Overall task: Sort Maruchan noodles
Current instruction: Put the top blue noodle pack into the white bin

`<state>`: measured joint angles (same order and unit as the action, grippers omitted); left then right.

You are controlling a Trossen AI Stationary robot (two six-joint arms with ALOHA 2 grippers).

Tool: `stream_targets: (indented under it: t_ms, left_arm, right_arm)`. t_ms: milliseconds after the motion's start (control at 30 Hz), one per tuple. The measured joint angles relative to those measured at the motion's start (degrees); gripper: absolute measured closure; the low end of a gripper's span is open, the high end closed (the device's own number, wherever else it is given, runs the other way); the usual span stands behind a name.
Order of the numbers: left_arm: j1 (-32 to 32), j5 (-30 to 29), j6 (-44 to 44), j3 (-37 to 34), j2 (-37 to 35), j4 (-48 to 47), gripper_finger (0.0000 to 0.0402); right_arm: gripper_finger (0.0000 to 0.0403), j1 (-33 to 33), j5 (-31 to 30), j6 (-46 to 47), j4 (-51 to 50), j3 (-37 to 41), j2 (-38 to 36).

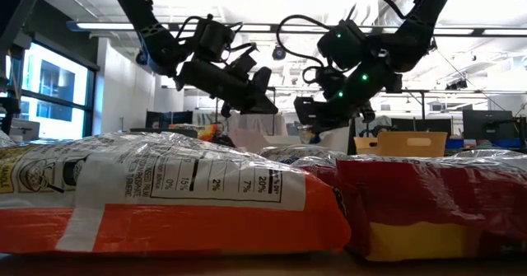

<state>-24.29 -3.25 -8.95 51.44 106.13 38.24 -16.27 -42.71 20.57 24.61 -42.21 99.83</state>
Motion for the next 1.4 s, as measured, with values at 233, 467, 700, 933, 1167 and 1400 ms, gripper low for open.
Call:
stream_targets:
  t_ms: [233,467,700,933,1167,1400]
  left_arm:
    - [0.0,0.0,0.0,0.0,0.0,-0.5,0.0396]
    - [0.0,-0.1,-0.9,0.0,0.0,-1.0,0.0396]
    - [0.0,-0.5,-1.0,0.0,0.0,-1.1,0.0396]
    - [0.0,-0.6,-1.0,0.0,0.0,-1.3,0.0396]
    - [0.0,-0.7,-1.0,0.0,0.0,-1.6,0.0396]
    - [0.0,-0.6,-1.0,0.0,0.0,-2.0,0.0396]
  right_arm:
    - [0.0402,0.8,-4.4,5.9,2.4,0.0,0.0]
    - [0.0402,1.8,-8.4,13.7,2.9,0.0,0.0]
    - [0.0402,2.9,-9.8,17.4,3.0,0.0,0.0]
    - [0.0403,3.2,-12.4,20.3,2.8,0.0,-0.1]
    - [0.0403,3.3,-13.0,25.9,1.0,0.0,-0.1]
    - [0.0402,3.8,-15.3,27.6,-3.8,0.0,-0.1]
